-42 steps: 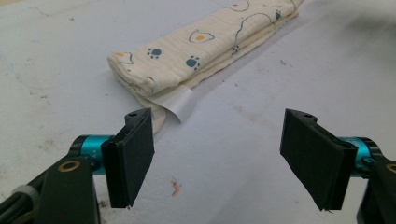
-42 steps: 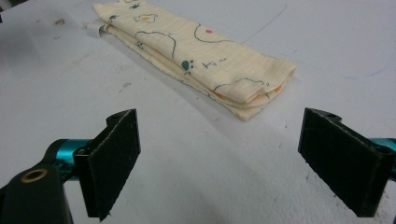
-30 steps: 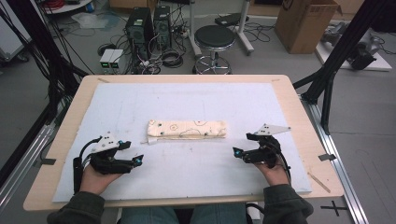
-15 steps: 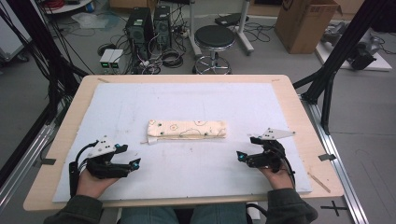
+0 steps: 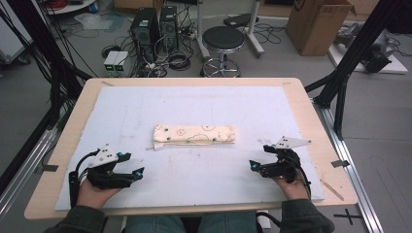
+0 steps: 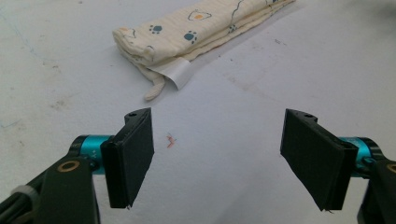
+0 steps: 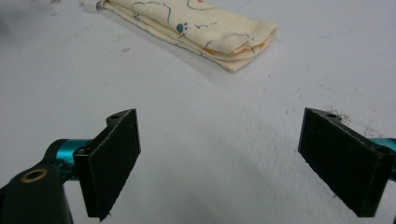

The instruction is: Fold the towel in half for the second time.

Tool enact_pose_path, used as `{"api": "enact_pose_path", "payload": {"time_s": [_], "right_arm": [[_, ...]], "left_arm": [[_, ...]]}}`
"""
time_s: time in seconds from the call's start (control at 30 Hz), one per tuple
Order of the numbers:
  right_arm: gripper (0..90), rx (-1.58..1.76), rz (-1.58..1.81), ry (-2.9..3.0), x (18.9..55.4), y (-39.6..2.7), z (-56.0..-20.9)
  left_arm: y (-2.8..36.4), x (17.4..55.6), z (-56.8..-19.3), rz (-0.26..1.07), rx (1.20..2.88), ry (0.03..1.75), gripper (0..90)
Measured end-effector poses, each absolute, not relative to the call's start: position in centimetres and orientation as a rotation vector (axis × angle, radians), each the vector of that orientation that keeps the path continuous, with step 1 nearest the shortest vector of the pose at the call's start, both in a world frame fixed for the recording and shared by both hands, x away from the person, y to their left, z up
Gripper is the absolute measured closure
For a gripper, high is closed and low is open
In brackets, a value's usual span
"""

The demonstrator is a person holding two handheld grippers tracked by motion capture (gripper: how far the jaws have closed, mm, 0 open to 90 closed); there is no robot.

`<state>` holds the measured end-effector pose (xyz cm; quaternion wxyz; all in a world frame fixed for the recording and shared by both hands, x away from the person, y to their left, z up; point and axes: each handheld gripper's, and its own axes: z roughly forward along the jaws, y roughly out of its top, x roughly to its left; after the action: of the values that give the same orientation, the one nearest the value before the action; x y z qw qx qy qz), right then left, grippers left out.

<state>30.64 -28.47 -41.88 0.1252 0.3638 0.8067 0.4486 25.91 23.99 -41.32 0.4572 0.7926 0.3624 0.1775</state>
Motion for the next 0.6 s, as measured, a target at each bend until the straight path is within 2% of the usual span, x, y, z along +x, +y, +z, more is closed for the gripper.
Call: {"api": "enact_pose_path", "payload": {"time_s": [0.6], "right_arm": [[12.1,1.064,1.284,2.350,29.70,-29.49,-42.17]], "left_arm": [[24.52,25.14,-41.56,0.439,1.953,0.912,26.2]]}}
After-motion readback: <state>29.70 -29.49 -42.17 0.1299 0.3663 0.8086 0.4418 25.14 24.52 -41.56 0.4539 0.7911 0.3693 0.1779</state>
